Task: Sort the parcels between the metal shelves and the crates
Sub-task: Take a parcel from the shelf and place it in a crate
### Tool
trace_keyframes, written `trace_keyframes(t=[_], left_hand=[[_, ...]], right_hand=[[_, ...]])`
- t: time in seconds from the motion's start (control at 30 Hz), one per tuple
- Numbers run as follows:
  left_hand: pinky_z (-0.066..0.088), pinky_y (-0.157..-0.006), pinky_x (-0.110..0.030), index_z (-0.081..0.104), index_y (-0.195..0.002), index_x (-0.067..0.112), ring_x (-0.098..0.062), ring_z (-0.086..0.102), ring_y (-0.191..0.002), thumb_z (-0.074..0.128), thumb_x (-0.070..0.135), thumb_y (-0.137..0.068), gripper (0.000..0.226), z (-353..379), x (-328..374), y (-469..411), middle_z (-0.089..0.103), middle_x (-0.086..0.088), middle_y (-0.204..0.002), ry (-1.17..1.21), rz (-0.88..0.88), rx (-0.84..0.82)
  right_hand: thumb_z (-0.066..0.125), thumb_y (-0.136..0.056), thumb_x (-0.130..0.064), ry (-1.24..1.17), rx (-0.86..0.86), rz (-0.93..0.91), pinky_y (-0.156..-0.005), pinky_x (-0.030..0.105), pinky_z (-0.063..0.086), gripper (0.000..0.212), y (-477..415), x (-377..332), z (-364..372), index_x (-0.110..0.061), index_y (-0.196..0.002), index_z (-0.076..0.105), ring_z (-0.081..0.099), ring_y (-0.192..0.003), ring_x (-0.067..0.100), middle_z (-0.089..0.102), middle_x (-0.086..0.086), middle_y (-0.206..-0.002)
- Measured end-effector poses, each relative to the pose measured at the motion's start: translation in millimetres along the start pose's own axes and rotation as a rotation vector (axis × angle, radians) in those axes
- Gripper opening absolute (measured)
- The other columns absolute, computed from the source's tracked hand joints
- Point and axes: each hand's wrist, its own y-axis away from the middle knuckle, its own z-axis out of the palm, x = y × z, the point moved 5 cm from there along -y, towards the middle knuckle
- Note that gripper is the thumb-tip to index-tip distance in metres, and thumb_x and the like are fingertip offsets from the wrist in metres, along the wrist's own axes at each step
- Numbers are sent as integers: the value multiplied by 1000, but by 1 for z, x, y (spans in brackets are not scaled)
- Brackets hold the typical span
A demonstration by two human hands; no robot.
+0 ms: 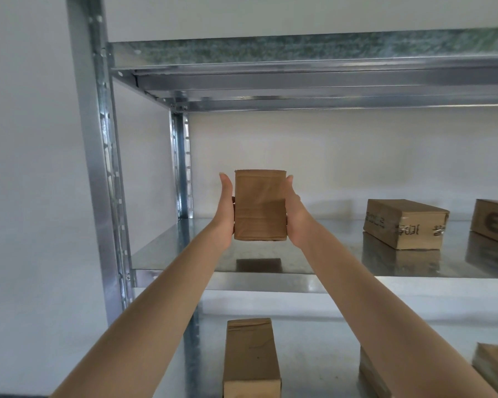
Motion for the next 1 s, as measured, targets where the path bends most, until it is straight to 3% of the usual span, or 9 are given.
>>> trace_keyframes(t=[0.1, 0.17, 0.23, 0.3, 0.47, 0.6, 0.73, 0.87, 1.0], left_hand=[[51, -63, -32, 59, -77, 18, -17, 63, -74, 17, 77, -90, 74, 3, 1, -2, 65, -2, -80, 19, 10, 16], [50, -65, -31, 58, -78, 17, -16, 61, -75, 19, 77, -90, 73, 3, 0, -4, 62, -2, -84, 5, 1, 23], [52, -75, -33, 61, -99, 13, -16, 62, -86, 22, 80, -88, 78, 3, 1, -1, 63, -2, -97, -12, 19, 44], [49, -96, -42, 49, -132, 15, -21, 59, -111, 25, 86, -81, 91, 0, -2, -4, 59, -3, -125, -17, -8, 62], [50, -85, -33, 56, -83, 23, -15, 60, -84, 26, 75, -91, 61, -5, 0, -2, 62, 2, -89, -50, 13, 59], [47, -83, -34, 59, -81, 15, -22, 58, -88, 37, 85, -80, 74, -9, 1, -4, 63, -5, -92, -70, 28, 97], [50, -98, -45, 66, -112, 16, -24, 65, -102, 48, 105, -32, 121, -13, -6, -20, 70, -2, -110, -86, 27, 170], [48, -100, -40, 59, -125, 15, -22, 63, -102, 62, 72, -54, 92, -14, -9, -25, 67, -4, -112, -91, 12, 134], [44, -83, -27, 54, -119, 9, -20, 58, -95, 58, 28, -72, 51, -10, -2, -15, 62, -6, -102, -45, 46, 50]], right_hand=[[32, -36, -107, 7, 14, 10, -103, 50, 48, 134, 2, 1, -2, -32, -147, 39, 56, -121, 30, 54, 2, -139], [34, -66, -99, 23, 15, 19, -87, 41, 55, 105, 26, -8, 0, -27, -140, 49, 61, -111, 26, 58, 1, -133], [30, -89, -82, 37, 28, -6, -66, 31, 50, 73, 45, -15, -2, -23, -124, 55, 61, -91, 19, 61, -2, -111], [29, -93, -75, 50, 29, -33, -72, 34, 48, 62, 44, -17, -9, -22, -114, 54, 56, -78, 14, 57, -4, -93], [34, -81, -88, -23, 8, -10, -97, 40, 48, 91, 39, -13, -7, -19, -137, 52, 58, -107, 23, 60, 1, -127], [44, -29, -105, -94, 53, -26, -107, 48, 44, 142, 28, -8, -7, -25, -146, 43, 56, -121, 27, 57, 1, -137], [56, -54, -88, -92, 71, -59, -92, 41, 52, 103, 27, -5, -6, -22, -133, 51, 62, -110, 25, 63, 2, -124], [51, -88, -56, -102, 5, -89, -69, 33, 47, 58, 27, -2, -6, -17, -131, 52, 61, -101, 20, 63, 5, -121], [53, -78, -33, -86, -4, -150, -80, 31, 37, 54, 30, -5, -6, -10, -126, 50, 49, -98, 17, 55, 6, -116]])
